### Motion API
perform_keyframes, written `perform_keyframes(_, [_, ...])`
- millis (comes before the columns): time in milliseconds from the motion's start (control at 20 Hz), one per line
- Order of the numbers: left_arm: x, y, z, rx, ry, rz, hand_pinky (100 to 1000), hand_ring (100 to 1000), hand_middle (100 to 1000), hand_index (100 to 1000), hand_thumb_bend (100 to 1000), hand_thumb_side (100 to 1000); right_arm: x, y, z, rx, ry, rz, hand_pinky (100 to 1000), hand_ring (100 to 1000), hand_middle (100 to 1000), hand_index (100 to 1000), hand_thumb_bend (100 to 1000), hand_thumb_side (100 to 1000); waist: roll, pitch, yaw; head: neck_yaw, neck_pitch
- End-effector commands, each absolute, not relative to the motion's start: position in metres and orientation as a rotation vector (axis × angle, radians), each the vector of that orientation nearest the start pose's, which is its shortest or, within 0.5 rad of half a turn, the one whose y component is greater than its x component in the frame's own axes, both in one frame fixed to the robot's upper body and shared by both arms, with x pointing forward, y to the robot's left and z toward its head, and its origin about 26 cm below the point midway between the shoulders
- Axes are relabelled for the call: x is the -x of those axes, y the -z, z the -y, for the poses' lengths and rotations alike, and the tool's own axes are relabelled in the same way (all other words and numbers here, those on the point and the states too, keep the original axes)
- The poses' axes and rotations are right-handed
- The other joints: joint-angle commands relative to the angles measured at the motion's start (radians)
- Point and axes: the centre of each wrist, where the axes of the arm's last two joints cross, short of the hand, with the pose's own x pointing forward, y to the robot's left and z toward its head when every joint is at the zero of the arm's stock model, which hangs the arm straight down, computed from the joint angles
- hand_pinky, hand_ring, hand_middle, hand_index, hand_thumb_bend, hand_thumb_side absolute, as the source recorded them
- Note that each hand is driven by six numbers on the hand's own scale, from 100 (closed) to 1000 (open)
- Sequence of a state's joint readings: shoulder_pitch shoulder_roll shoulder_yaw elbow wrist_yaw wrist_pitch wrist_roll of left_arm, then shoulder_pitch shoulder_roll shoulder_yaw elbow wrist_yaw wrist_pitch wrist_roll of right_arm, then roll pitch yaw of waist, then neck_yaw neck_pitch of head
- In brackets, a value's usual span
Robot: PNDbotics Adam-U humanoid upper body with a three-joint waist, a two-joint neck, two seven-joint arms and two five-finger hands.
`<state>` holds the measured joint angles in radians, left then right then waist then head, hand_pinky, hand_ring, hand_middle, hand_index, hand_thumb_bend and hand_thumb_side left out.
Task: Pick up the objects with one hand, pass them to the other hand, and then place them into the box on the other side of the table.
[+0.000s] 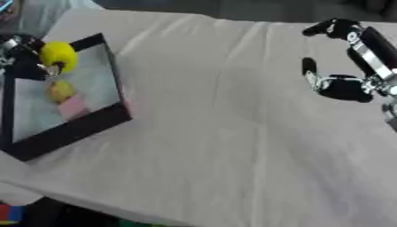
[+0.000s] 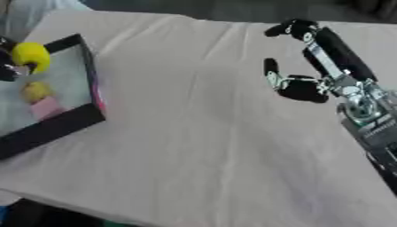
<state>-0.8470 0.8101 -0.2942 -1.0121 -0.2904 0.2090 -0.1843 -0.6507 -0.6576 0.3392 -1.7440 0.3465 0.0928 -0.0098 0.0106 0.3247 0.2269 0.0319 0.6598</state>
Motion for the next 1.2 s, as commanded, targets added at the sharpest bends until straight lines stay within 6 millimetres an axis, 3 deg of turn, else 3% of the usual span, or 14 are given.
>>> perform_keyframes(50, [-0.436, -0.242, -0.406, -1.004, 0.852, 1.313, 905, 800, 745, 840, 740, 669, -0.354, -0.252, 0.237, 0.749, -1.067, 2.115, 892, 895, 761, 801, 100, 100, 0.003, -0.017, -0.001, -0.008, -0.010])
perform_keyframes(250, [-0.438, -0.238, -0.409, -1.051, 0.840, 1.298, 904, 812, 757, 857, 851, 696, -0.354, -0.252, 0.238, 0.751, -1.058, 2.112, 892, 895, 756, 800, 100, 100, 0.003, -0.017, -0.001, -0.012, -0.008])
perform_keyframes(450, [-0.438, -0.238, -0.410, -1.059, 0.836, 1.297, 906, 812, 757, 857, 832, 679, -0.354, -0.253, 0.238, 0.749, -1.048, 2.117, 892, 894, 754, 799, 100, 100, 0.005, -0.018, -0.002, -0.013, -0.008])
perform_keyframes(500, [-0.438, -0.238, -0.410, -1.054, 0.830, 1.302, 914, 810, 757, 857, 774, 686, -0.353, -0.253, 0.239, 0.748, -1.044, 2.118, 892, 894, 754, 799, 100, 100, 0.005, -0.019, -0.002, -0.014, -0.007])
perform_keyframes(600, [-0.436, -0.241, -0.409, -1.024, 0.797, 1.352, 937, 804, 771, 861, 500, 682, -0.353, -0.254, 0.241, 0.747, -1.023, 2.120, 891, 895, 754, 797, 100, 100, 0.006, -0.022, -0.005, -0.018, -0.005])
perform_keyframes(650, [-0.434, -0.243, -0.409, -1.004, 0.776, 1.391, 937, 804, 771, 861, 500, 682, -0.352, -0.254, 0.242, 0.746, -1.009, 2.123, 891, 895, 754, 797, 100, 100, 0.006, -0.023, -0.006, -0.021, -0.003])
perform_keyframes(700, [-0.432, -0.246, -0.407, -0.983, 0.751, 1.439, 950, 779, 794, 864, 286, 726, -0.351, -0.256, 0.244, 0.746, -0.994, 2.128, 892, 896, 756, 796, 100, 100, 0.006, -0.026, -0.008, -0.028, -0.001])
perform_keyframes(800, [-0.423, -0.254, -0.404, -0.893, 0.643, 1.602, 985, 781, 831, 899, 142, 883, -0.347, -0.261, 0.254, 0.756, -0.922, 2.145, 899, 907, 771, 799, 100, 100, 0.004, -0.034, -0.011, -0.062, 0.008])
perform_keyframes(850, [-0.419, -0.258, -0.403, -0.843, 0.598, 1.666, 993, 781, 838, 906, 111, 931, -0.345, -0.263, 0.260, 0.752, -0.888, 2.146, 901, 910, 776, 802, 100, 100, 0.002, -0.037, -0.013, -0.076, 0.010])
perform_keyframes(1000, [-0.406, -0.269, -0.403, -0.739, 0.538, 1.788, 1000, 790, 849, 920, 166, 991, -0.337, -0.266, 0.274, 0.751, -0.827, 2.139, 899, 908, 776, 801, 100, 100, -0.001, -0.045, -0.023, -0.099, 0.014])
perform_keyframes(1100, [-0.399, -0.272, -0.406, -0.676, 0.496, 1.830, 1000, 781, 835, 907, 204, 891, -0.331, -0.266, 0.284, 0.752, -0.785, 2.134, 898, 910, 774, 795, 100, 133, -0.002, -0.049, -0.030, -0.111, 0.014])
perform_keyframes(1200, [-0.393, -0.273, -0.407, -0.605, 0.446, 1.866, 1000, 780, 829, 893, 235, 862, -0.324, -0.267, 0.294, 0.734, -0.731, 2.128, 896, 911, 772, 791, 100, 195, -0.002, -0.052, -0.035, -0.122, 0.014])
